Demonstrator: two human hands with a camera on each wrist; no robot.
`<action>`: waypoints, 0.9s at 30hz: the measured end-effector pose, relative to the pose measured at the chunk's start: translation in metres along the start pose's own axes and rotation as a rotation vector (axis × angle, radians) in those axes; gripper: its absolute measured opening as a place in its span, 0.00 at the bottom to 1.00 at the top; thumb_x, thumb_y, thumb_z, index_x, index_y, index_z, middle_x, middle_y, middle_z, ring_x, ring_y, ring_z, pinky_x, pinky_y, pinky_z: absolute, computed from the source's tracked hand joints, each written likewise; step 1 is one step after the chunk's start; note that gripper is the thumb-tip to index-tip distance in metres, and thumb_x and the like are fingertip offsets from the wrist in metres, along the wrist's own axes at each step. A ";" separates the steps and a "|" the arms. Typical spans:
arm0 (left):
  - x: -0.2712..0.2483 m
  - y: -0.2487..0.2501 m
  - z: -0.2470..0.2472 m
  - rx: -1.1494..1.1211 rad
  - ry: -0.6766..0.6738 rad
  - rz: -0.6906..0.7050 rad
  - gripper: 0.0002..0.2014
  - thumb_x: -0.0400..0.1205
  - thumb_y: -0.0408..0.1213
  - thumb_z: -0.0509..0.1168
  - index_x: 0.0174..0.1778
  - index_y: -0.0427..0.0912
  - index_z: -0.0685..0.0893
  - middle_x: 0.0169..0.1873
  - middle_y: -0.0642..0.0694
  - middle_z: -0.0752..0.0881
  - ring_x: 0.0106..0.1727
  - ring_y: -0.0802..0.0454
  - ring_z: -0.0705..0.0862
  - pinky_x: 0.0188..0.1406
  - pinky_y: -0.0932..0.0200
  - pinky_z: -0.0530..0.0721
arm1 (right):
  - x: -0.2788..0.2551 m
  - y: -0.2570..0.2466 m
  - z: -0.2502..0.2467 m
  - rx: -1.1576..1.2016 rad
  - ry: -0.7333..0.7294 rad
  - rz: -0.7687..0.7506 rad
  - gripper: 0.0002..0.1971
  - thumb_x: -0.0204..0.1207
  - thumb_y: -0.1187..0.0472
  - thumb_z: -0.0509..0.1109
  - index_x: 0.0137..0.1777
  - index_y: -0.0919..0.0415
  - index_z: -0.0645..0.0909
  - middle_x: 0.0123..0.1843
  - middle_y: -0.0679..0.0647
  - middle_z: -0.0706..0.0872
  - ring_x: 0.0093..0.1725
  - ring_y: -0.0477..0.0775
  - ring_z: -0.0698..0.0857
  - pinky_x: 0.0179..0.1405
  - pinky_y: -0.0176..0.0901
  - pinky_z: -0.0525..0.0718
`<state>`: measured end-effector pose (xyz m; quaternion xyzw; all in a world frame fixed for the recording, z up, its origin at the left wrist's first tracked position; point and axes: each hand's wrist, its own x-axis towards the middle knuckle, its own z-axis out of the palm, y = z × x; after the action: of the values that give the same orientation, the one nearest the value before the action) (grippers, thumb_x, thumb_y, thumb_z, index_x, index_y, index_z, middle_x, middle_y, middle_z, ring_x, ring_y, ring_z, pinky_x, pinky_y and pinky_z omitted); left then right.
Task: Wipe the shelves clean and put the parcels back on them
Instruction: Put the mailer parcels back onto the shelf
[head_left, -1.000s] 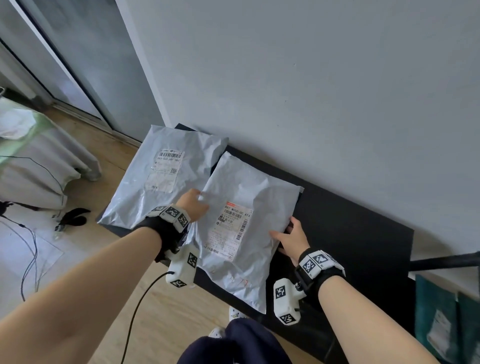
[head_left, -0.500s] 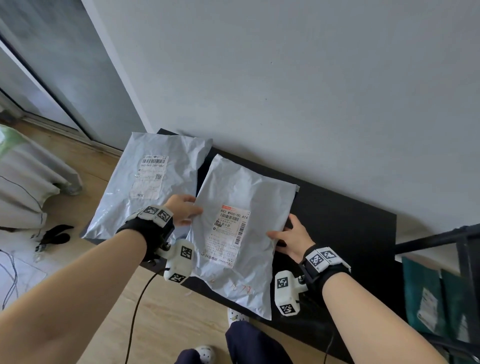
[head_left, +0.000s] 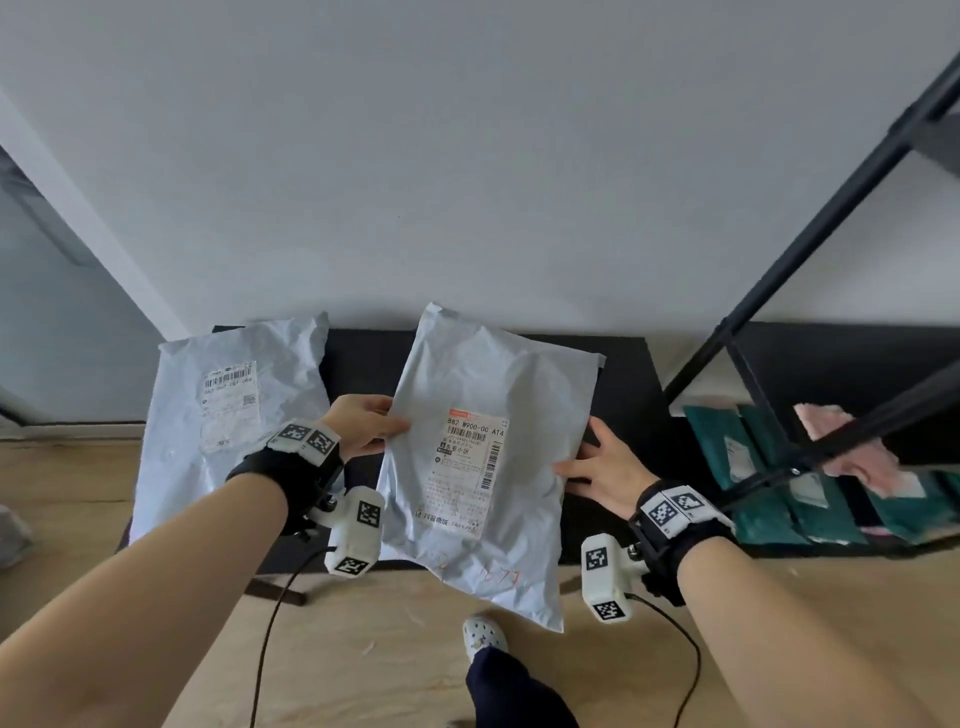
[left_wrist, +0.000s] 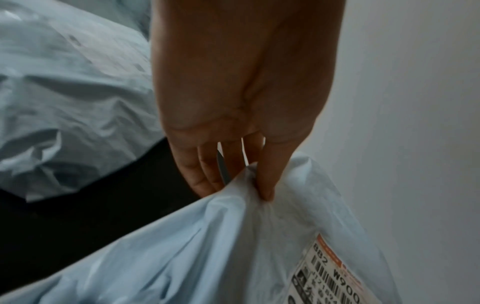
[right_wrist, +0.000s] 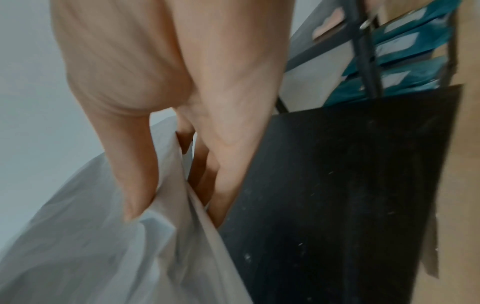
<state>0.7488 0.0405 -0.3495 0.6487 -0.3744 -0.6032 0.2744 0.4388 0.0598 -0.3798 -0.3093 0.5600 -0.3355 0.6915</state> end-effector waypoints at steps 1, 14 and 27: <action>-0.003 0.002 0.010 0.008 -0.024 0.005 0.17 0.78 0.25 0.68 0.63 0.32 0.82 0.54 0.38 0.87 0.51 0.45 0.87 0.49 0.58 0.89 | -0.011 0.004 -0.007 0.018 0.024 -0.013 0.41 0.66 0.85 0.71 0.75 0.51 0.68 0.64 0.63 0.83 0.63 0.63 0.83 0.52 0.61 0.87; -0.040 0.020 0.199 0.195 -0.388 0.030 0.14 0.77 0.23 0.69 0.58 0.37 0.82 0.49 0.40 0.88 0.48 0.45 0.87 0.54 0.50 0.85 | -0.171 0.068 -0.150 0.165 0.427 -0.123 0.36 0.67 0.86 0.70 0.69 0.54 0.71 0.63 0.63 0.83 0.62 0.62 0.83 0.53 0.61 0.86; -0.099 0.016 0.464 0.272 -0.527 0.059 0.18 0.76 0.24 0.71 0.62 0.37 0.81 0.51 0.40 0.88 0.48 0.43 0.88 0.50 0.50 0.87 | -0.311 0.088 -0.371 0.073 0.551 -0.104 0.40 0.71 0.80 0.71 0.78 0.49 0.62 0.65 0.65 0.80 0.61 0.66 0.83 0.43 0.49 0.88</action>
<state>0.2891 0.1563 -0.3360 0.4893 -0.5287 -0.6870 0.0957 0.0384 0.3442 -0.3417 -0.2093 0.6978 -0.4619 0.5058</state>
